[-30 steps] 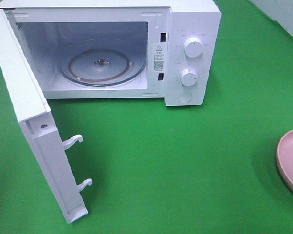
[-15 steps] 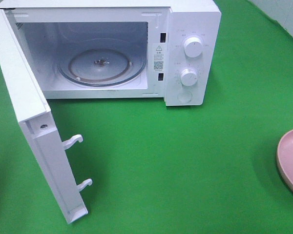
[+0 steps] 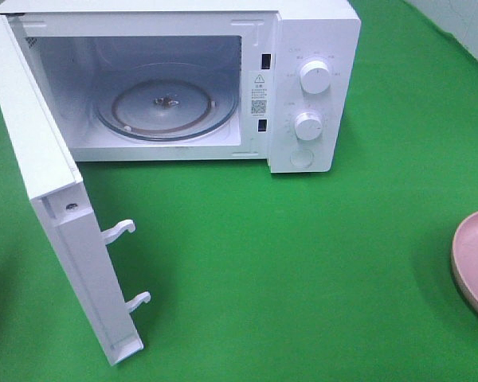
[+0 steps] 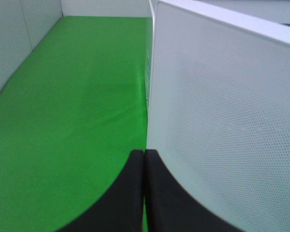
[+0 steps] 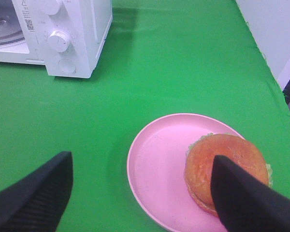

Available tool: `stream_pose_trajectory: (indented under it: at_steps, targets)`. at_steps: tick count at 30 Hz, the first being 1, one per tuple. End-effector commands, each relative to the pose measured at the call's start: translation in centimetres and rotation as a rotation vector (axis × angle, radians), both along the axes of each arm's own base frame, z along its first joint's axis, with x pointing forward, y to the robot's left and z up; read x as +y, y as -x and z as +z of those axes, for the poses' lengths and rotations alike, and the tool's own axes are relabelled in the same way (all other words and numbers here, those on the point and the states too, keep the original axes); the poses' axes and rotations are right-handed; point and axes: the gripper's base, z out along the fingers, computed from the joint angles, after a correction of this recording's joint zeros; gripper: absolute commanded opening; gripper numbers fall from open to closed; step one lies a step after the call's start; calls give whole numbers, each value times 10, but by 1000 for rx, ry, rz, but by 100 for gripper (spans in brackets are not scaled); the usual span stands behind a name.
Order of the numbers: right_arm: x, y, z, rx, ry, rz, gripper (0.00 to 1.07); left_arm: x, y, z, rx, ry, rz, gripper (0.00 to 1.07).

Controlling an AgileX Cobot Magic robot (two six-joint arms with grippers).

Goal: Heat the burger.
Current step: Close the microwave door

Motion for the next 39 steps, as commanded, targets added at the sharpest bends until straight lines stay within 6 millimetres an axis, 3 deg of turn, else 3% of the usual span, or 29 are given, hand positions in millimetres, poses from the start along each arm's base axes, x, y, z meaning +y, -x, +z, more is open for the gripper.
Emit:
stream_pose_trajectory:
  at_steps: [1, 7, 12, 31, 39]
  targets:
    - [0, 4, 0, -37, 2, -1, 76, -8, -10, -4, -25, 17, -81, 0]
    - [0, 4, 0, -37, 2, -1, 76, -15, -25, -12, 12, -1, -152, 0]
    - [0, 4, 0, -37, 2, -1, 76, -38, -40, -20, 26, -2, -272, 0]
    - [0, 4, 0, -37, 2, -1, 76, -78, -53, -57, 59, 81, -334, 0]
    - [0, 4, 0, -37, 2, -1, 76, -111, -76, -59, 51, 100, -389, 0]
